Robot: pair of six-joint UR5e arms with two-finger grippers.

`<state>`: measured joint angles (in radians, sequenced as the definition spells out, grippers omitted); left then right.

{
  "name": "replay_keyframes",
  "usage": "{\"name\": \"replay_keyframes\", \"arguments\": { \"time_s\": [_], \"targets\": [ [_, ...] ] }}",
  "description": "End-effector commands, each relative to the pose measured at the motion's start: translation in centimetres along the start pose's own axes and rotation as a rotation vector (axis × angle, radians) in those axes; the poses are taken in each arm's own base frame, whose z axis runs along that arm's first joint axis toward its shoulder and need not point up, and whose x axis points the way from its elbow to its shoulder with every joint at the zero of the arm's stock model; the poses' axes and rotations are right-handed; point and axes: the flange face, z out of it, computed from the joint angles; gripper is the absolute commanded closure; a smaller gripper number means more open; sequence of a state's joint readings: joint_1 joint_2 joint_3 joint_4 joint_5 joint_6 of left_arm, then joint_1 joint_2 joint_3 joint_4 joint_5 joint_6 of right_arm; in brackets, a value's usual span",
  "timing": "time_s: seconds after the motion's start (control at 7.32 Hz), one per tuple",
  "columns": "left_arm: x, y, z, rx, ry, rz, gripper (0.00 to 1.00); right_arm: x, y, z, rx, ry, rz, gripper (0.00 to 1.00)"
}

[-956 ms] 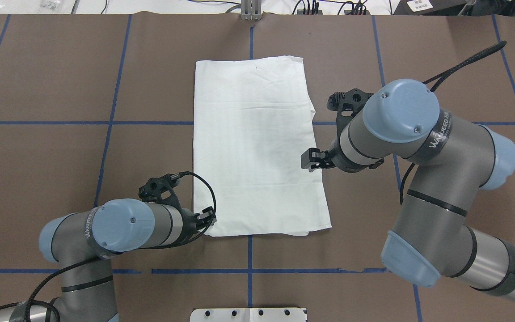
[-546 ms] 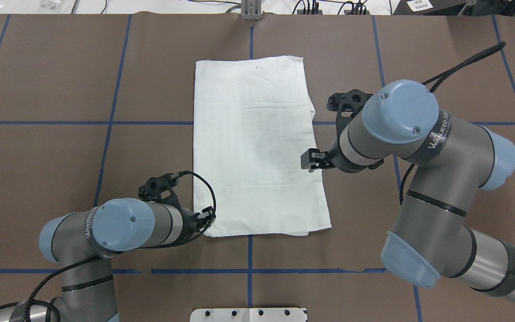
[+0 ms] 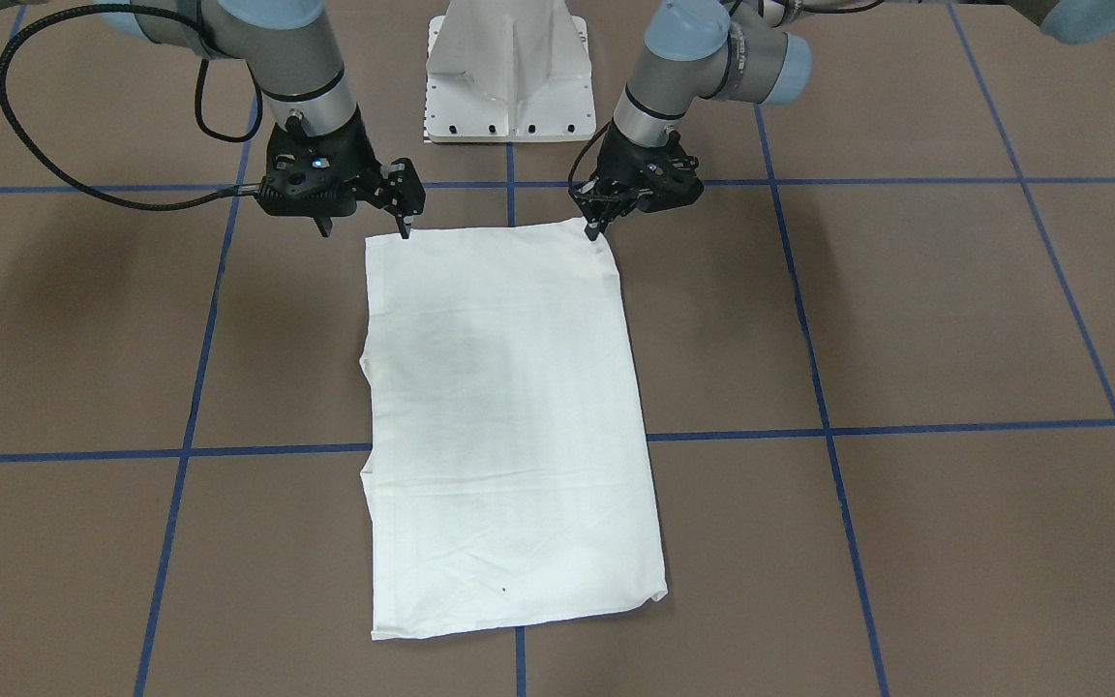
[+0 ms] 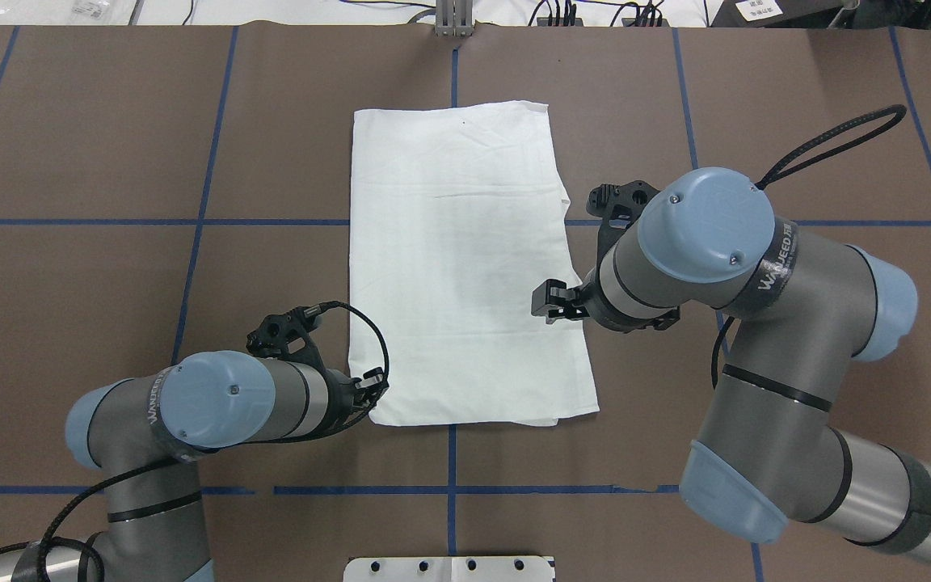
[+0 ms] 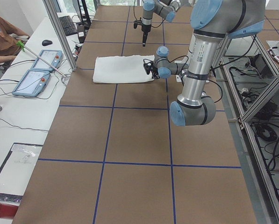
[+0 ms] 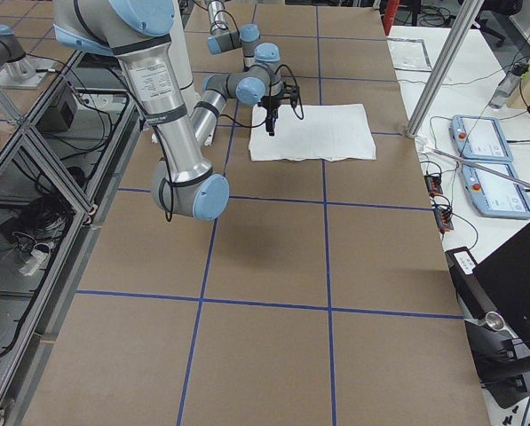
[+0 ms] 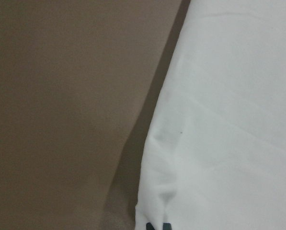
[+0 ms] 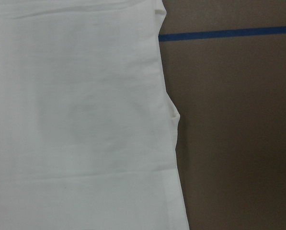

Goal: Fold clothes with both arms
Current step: 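Bring the right gripper to the shirt corner nearest the robot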

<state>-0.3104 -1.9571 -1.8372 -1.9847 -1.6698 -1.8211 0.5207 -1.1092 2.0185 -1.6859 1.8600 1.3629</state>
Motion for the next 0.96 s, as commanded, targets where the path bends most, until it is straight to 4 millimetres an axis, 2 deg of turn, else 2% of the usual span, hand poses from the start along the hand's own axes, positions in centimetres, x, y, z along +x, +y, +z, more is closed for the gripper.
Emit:
{"name": "replay_keyframes", "arguments": {
  "time_s": [0.0, 0.14, 0.41, 0.68, 0.82],
  "targets": [
    [0.3, -0.1, -0.2, -0.001, 0.006, 0.001, 1.00, -1.6, 4.6, 2.6, 0.009, 0.025, 0.182, 0.00],
    [0.3, -0.2, -0.3, 0.001, 0.008, 0.000, 1.00, -2.0, 5.5, 3.2, 0.011, 0.030, 0.293, 0.00],
    [0.3, -0.2, -0.3, 0.001, 0.006, 0.000, 1.00, -2.5, 5.3, 4.8, 0.007, 0.059, 0.450, 0.00],
    [0.3, -0.2, -0.2, 0.001, 0.006, 0.000, 1.00, -4.1, 5.0, 8.3, 0.005, 0.115, 0.459, 0.00],
    [0.3, -0.2, -0.4, 0.002, 0.008, 0.000, 1.00, -4.3, 5.9, 8.9, -0.006, 0.124, 0.448, 0.00]
  ]
}}
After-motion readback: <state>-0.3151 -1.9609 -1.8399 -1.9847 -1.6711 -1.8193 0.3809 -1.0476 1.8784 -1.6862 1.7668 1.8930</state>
